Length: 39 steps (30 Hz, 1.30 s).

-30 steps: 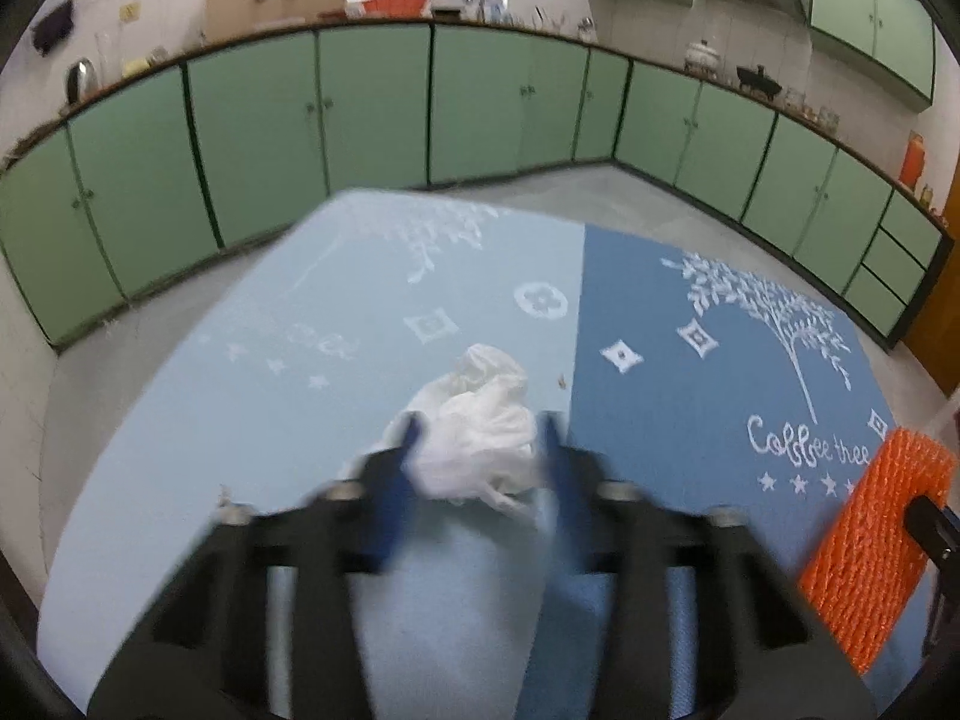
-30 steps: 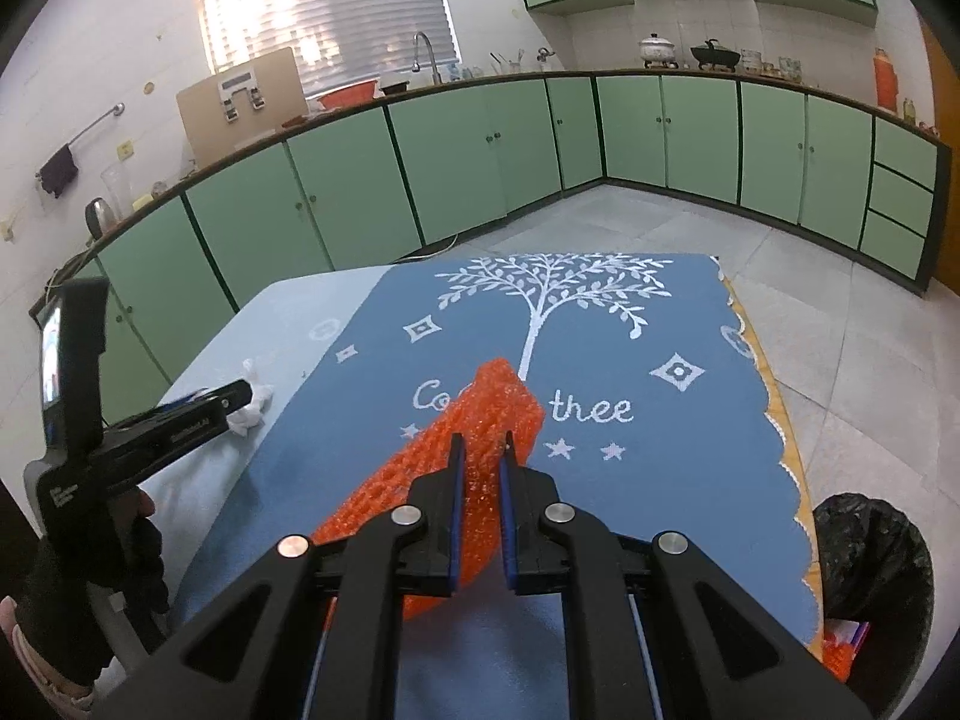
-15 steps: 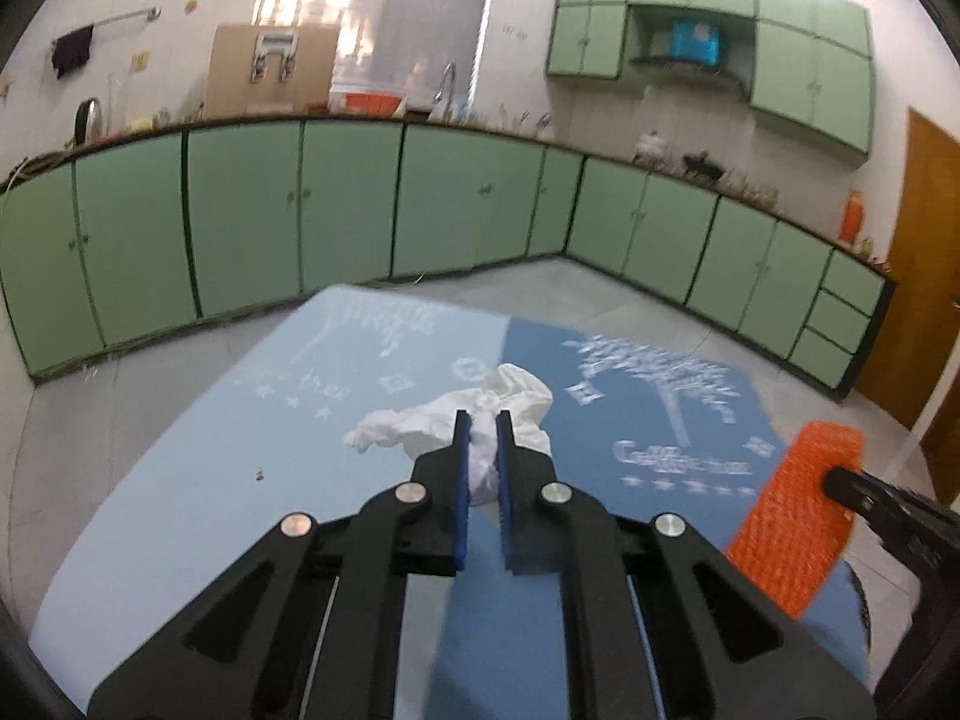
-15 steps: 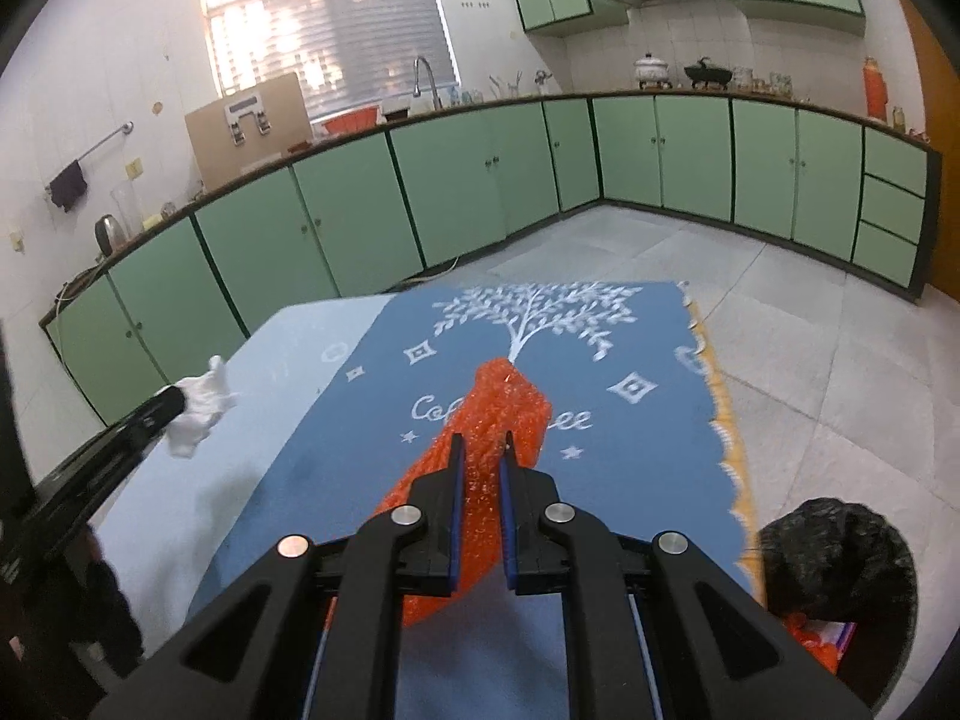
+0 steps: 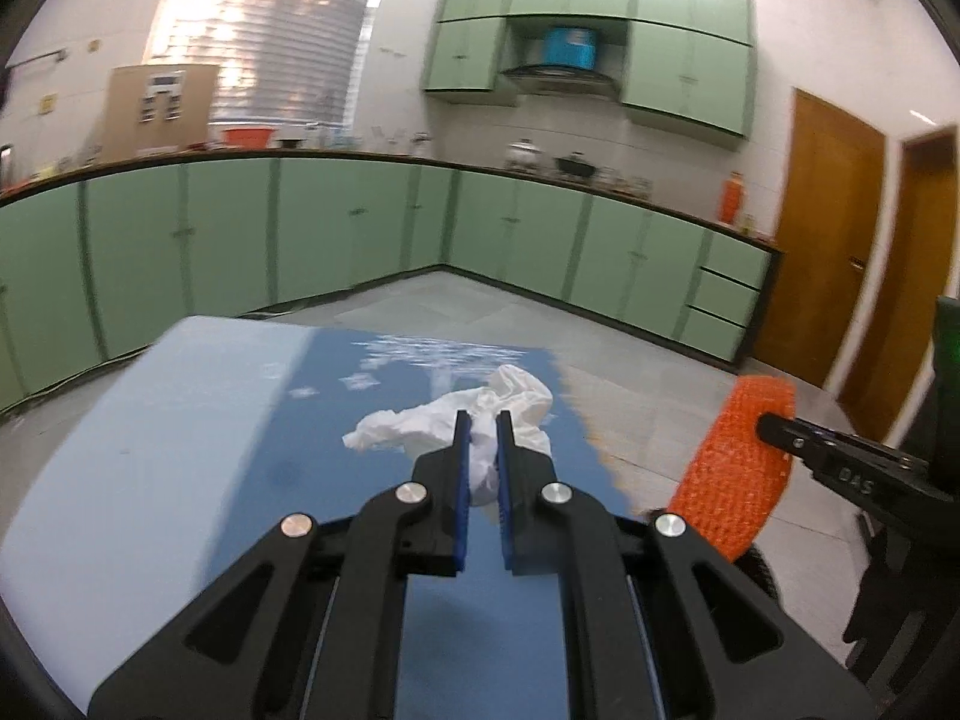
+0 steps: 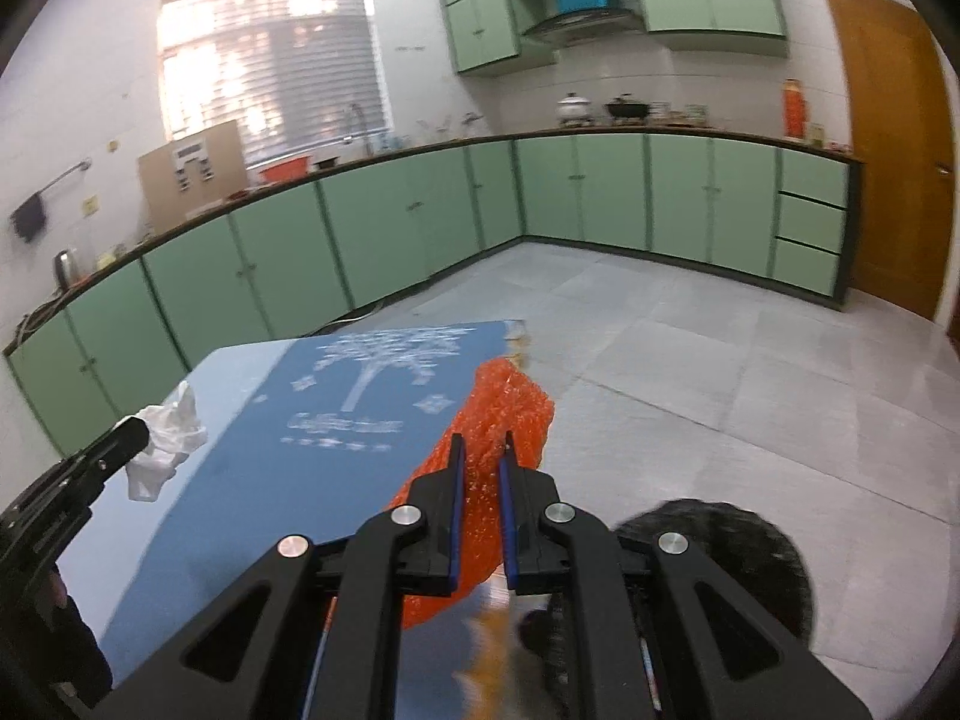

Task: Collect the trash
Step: 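Carry the foam net and tissue over the bin and release both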

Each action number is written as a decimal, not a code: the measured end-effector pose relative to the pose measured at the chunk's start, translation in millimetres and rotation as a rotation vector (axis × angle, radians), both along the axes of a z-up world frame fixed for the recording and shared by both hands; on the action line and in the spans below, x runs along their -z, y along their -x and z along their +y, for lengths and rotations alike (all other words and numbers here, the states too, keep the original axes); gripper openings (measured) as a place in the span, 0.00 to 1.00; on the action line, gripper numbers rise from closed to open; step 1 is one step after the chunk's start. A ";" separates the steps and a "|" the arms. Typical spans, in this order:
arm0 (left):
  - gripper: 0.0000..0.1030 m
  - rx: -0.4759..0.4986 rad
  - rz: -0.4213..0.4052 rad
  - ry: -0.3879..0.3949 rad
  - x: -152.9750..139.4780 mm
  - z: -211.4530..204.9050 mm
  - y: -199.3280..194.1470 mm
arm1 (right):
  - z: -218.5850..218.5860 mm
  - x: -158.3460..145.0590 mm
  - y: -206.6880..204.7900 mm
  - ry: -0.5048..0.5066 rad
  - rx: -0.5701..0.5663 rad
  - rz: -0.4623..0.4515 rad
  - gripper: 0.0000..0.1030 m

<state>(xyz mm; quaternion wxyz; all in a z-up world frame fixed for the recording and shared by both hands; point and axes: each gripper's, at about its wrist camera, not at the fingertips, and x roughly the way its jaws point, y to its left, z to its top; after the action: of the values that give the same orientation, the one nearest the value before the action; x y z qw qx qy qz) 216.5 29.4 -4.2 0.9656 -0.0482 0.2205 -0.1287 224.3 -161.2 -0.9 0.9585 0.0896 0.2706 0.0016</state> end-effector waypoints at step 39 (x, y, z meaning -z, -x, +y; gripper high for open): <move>0.39 0.336 0.162 -0.070 100.7 -246.2 -37.6 | -193.3 106.3 29.9 -0.033 0.251 0.168 0.42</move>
<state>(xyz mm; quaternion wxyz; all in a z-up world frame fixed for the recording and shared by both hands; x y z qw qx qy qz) 254.1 -216.7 -104.8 0.9107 0.0129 0.3069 -0.2763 194.4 -354.5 -107.2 0.9235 0.1382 0.3366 -0.1211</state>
